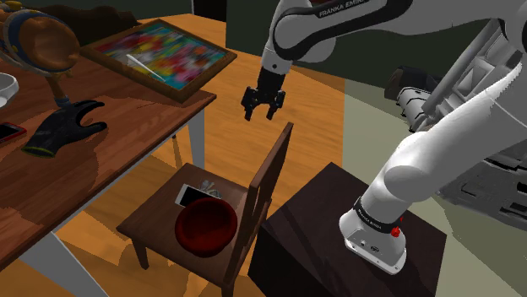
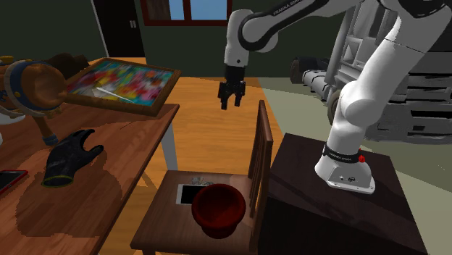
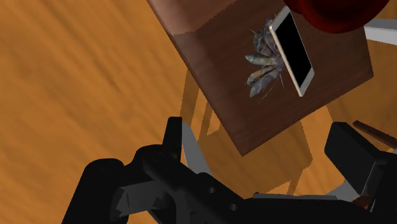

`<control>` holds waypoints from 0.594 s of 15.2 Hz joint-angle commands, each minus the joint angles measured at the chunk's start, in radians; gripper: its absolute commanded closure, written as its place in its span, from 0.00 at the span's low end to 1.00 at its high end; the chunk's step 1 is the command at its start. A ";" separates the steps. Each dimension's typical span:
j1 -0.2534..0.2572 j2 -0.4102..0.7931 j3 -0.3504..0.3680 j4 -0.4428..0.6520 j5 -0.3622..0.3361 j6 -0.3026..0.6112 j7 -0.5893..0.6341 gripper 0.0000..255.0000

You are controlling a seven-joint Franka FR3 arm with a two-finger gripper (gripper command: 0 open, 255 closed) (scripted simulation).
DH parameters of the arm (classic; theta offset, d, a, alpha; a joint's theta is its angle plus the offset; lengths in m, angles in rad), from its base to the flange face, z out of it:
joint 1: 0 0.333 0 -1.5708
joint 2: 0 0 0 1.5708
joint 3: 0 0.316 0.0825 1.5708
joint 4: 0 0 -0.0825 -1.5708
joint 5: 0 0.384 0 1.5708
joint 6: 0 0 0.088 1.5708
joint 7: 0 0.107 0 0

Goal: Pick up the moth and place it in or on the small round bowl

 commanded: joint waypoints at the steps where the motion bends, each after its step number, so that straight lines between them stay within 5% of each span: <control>1: 0.005 0.072 0.014 0.003 0.016 0.057 0.022 0.00; 9: 0.034 0.376 0.059 0.095 0.058 0.224 0.120 0.00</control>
